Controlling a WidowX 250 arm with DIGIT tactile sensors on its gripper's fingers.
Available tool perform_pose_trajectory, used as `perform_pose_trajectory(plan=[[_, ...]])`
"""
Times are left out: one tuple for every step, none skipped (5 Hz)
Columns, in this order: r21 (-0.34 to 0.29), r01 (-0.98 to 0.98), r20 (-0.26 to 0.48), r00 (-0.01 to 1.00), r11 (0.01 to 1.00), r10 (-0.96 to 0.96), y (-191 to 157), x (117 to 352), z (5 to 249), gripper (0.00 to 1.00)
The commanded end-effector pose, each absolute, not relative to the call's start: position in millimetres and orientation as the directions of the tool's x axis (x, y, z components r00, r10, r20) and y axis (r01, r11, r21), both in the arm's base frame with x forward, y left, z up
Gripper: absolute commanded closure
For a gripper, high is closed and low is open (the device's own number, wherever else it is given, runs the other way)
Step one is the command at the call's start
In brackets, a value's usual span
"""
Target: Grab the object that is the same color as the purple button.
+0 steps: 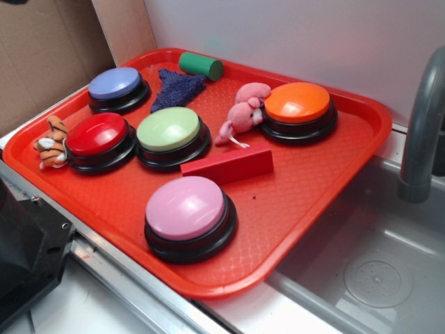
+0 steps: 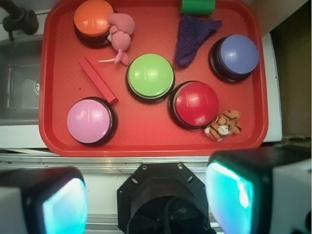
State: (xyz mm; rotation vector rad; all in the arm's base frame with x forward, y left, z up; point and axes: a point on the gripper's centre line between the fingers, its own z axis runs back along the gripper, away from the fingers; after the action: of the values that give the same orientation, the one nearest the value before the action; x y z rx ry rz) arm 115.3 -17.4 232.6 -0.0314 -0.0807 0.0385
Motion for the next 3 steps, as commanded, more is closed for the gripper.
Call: perform_pose_trajectory(plan=[[-0.086,-0.310,0.162,0.933,0.947,0.320,-8.1,170.4,215.4,0.00],[-0.101,-0.444,0.163,0.875,0.890,0.455,0.2,198.7,195.7,0.00],[-0.088,-0.567,0.189,0.798,0.819,0.573,12.1,220.9,176.2,0.00]])
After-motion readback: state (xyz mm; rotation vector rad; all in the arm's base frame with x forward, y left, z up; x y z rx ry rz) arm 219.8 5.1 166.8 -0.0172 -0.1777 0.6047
